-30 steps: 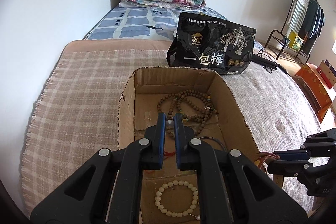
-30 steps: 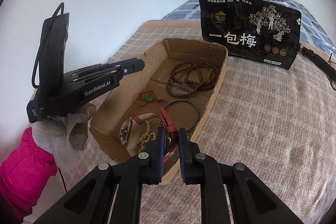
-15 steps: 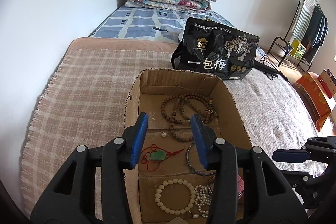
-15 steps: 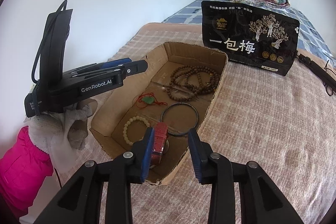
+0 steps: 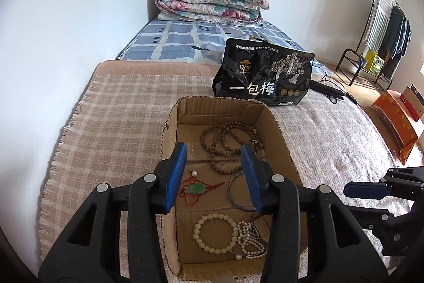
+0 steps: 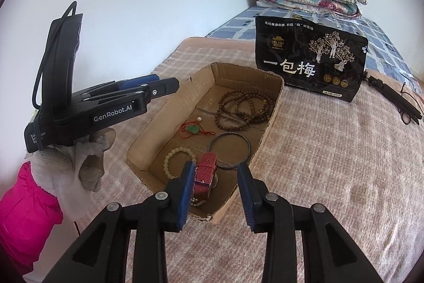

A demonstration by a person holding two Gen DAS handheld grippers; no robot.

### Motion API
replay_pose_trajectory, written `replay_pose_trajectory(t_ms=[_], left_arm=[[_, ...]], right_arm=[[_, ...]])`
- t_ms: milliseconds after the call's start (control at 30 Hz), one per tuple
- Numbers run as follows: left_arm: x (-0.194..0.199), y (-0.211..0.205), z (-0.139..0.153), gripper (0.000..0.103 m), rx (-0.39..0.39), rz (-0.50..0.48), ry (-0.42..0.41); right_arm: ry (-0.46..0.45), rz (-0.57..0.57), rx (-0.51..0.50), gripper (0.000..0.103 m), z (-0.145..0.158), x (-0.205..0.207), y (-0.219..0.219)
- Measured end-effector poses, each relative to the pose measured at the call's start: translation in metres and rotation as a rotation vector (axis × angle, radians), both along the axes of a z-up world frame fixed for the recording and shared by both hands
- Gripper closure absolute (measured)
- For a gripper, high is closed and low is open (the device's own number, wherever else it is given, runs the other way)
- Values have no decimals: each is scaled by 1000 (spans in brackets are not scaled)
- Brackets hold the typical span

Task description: Organize jewelry

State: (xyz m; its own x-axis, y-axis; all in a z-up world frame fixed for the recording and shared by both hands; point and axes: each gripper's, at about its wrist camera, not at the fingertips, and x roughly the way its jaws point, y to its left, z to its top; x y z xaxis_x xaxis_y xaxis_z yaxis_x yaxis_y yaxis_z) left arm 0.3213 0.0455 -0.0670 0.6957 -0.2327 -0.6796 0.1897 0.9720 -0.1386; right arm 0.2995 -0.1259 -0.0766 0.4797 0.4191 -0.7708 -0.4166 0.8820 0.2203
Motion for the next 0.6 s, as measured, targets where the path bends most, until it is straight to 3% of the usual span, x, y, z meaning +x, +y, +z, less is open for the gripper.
replay_pose_trajectory(t_ms=[600], left_arm=[[-73, 1, 49, 59, 35, 12, -94]], right_arm=[[-93, -67, 2, 67, 39, -46, -18]])
